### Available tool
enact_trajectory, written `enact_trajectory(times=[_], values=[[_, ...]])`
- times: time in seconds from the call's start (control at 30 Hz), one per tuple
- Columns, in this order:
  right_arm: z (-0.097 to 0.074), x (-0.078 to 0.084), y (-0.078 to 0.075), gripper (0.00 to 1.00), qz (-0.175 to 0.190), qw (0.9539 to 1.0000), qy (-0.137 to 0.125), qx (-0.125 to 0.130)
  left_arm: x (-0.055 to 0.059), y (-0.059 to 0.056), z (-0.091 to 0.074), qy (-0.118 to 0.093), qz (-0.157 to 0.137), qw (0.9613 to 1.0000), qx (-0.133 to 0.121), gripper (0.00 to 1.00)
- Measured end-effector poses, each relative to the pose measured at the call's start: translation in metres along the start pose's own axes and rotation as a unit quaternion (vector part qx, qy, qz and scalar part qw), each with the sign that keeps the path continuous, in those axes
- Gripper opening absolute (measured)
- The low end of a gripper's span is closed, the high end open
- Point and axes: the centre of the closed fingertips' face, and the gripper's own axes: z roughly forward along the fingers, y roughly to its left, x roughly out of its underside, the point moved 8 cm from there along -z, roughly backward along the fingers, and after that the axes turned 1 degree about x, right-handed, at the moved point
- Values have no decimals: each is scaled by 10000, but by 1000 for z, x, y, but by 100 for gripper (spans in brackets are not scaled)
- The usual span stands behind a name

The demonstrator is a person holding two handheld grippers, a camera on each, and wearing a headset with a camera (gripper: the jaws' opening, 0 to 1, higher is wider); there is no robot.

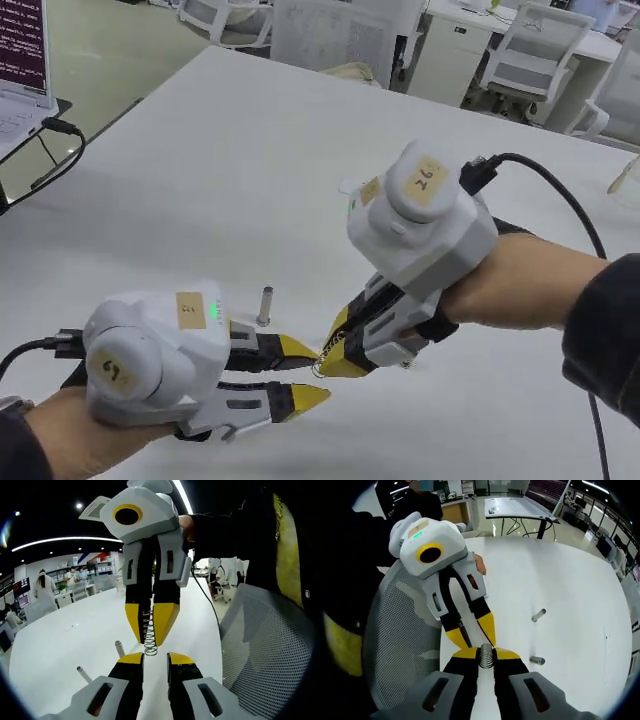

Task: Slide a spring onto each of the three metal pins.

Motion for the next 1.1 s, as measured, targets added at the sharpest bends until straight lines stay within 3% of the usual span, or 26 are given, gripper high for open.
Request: enact_trajectory(times=[0.07, 0.17, 0.6, 0.9, 1.1], values=[[-1, -1, -1, 8, 6, 10000, -17, 18, 2, 1, -2, 8, -167, 9999, -45, 16], [-2, -1, -3, 8, -6, 10000, -23, 51, 4, 2, -5, 14, -183, 9998, -73, 18], [-3, -6, -7, 8, -84, 9999, -32, 118, 17, 7, -17, 13, -430, 9982, -413, 43], [-3, -10, -9, 8, -149, 9998, -46, 144, 24, 12, -24, 98, -413, 9968, -684, 60], [-3, -13, -12, 8, -200, 9996, -47, 181, 31, 14, -29, 209, -399, 9955, -830, 65]])
